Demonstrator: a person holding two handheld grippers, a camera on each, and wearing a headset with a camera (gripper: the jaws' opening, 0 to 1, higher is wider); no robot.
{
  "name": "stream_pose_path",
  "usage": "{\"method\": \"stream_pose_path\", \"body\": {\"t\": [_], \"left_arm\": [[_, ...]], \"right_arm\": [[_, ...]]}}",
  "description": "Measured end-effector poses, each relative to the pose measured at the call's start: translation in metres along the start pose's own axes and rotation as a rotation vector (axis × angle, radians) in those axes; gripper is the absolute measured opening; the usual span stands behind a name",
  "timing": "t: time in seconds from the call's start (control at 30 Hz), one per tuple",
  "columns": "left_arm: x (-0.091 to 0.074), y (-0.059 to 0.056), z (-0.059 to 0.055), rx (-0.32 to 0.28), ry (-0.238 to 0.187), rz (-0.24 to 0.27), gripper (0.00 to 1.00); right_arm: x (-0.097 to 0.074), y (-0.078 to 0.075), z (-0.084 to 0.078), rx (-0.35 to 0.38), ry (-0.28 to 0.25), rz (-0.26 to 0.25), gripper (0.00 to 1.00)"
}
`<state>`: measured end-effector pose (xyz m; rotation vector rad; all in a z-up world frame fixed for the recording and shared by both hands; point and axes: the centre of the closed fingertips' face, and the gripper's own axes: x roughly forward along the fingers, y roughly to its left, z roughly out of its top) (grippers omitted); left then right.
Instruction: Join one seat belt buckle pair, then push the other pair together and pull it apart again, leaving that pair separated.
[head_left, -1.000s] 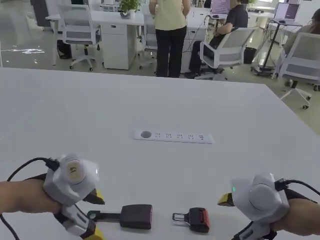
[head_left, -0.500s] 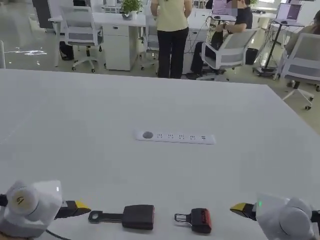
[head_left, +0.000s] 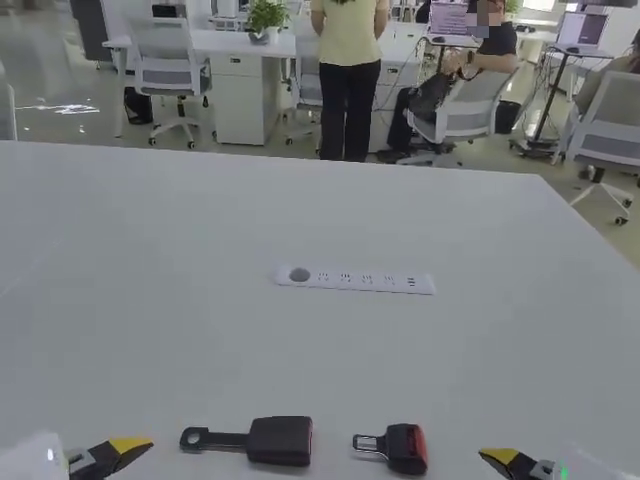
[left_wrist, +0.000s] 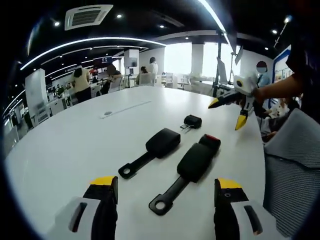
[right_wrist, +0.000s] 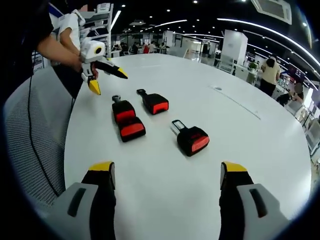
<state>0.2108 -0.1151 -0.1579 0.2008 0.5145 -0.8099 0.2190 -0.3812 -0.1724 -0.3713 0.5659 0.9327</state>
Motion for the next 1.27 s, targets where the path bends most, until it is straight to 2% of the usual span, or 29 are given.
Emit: {"method": "stream_pose_path", "body": {"t": [0.07,0.2,0.3,0.37,0.4,0.5,0.57,0.6,0.7,0.97,1.27], "left_arm": [[-0.001,0.002,-0.002,0.0,-0.009,0.015,0.84],[-0.002,0.001,-0.002,-0.004,-0.041,0.042,0.92],[-0.001,-0.006,0.002,-0.03,-0.058,0.035,0.96],[0.0,-0.005,-0.006,-0.029,-0.059,0.029,0.98],[0.001,-0.009,-0.004,-0.028,-0.058,0.029,0.99],[0.001,-0.009,-0.005,-0.052,-0.073,0.027,1.0],[0.001,-0.015,-0.001,-0.056,-0.083,0.019,1.0],[0.001,-0.012,-0.007,-0.049,-0.086,0.017,1.0],[0.001,-0.016,-0.005,-0.05,-0.104,0.013,1.0],[0.001,-0.019,-0.004,-0.035,-0.082,0.014,1.0],[0.001,-0.021,0.001,-0.039,-0.095,0.014,1.0]], "right_arm": [[-0.002,0.007,0.005,0.017,-0.031,-0.009,0.87],[-0.001,0.015,0.007,0.034,-0.055,-0.026,0.91],[0.0,0.016,0.009,0.059,-0.09,-0.042,0.95],[0.0,0.018,0.01,0.056,-0.097,-0.045,0.99],[0.001,0.019,0.01,0.053,-0.1,-0.044,0.99],[0.0,0.02,0.011,0.056,-0.114,-0.041,0.99],[-0.001,0.02,0.01,0.061,-0.126,-0.048,0.99],[-0.001,0.02,0.01,0.062,-0.13,-0.049,0.99],[-0.001,0.023,0.008,0.091,-0.148,-0.04,0.99],[-0.001,0.022,0.008,0.101,-0.165,-0.056,0.99],[-0.002,0.022,0.01,0.084,-0.164,-0.049,0.99]]}}
